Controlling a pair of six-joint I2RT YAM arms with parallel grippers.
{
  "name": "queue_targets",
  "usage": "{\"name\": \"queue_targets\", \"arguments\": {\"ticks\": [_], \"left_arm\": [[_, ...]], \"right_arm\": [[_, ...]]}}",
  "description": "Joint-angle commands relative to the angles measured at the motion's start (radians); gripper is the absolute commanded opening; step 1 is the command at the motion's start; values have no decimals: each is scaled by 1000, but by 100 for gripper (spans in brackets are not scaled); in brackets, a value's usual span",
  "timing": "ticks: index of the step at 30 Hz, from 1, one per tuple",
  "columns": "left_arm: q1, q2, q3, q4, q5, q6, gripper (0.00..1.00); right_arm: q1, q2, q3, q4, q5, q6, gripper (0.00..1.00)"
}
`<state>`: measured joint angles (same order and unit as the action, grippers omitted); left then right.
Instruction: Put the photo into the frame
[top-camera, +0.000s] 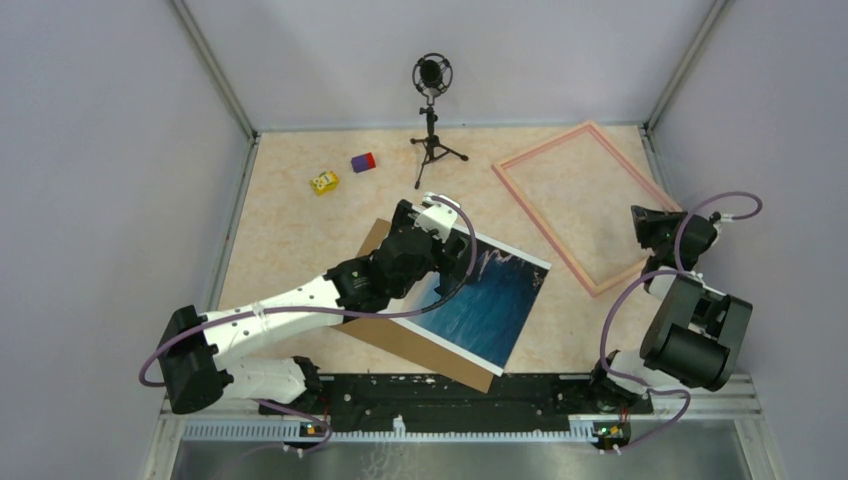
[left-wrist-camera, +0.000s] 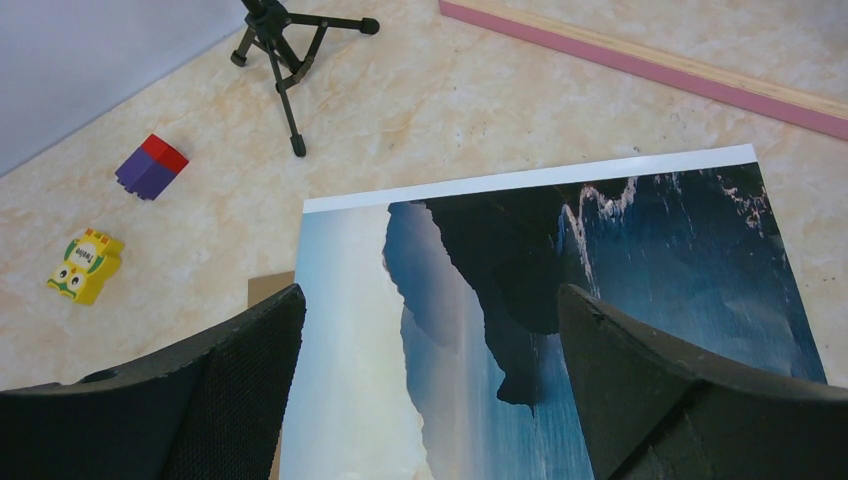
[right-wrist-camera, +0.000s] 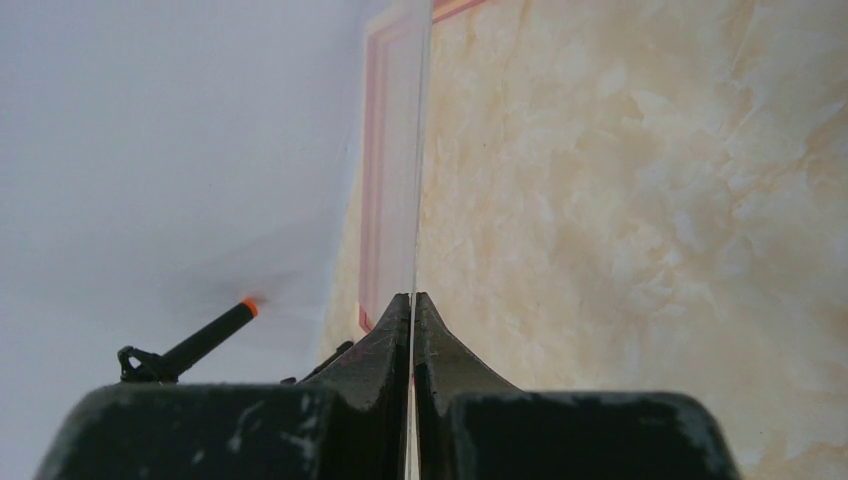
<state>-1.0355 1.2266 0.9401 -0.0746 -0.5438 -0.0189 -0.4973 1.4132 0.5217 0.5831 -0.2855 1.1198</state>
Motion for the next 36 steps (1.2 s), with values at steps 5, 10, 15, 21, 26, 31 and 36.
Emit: {"name": "queue_targets", "arguments": {"ticks": [5,10,15,21,26,31,36], "left_arm": [[2,-17,-3,39,-9,10,99],[2,-17,-3,37,-4,7,99],[2,-19,-3,35,-4,6,99],[3,-18,-1,36,0,4,99],[2,-19,-1,35,1,4,99],[2,-19,-1,34,2,2,99],[2,-19,-1,35,5,2,99]], "right_arm": [[11,-76,-27,-1,-4,-28,0],[11,-104,-39,-30,-10,-33,0],[11,-121,-61,-31,-4,-34,0],[22,-119,-81,-24,-3,-29,0],[25,-126,-86,-30,0,-30,0],[26,-135,-90,-42,4,-35,0],[26,-154,-91,-65,5,-47,0]]}}
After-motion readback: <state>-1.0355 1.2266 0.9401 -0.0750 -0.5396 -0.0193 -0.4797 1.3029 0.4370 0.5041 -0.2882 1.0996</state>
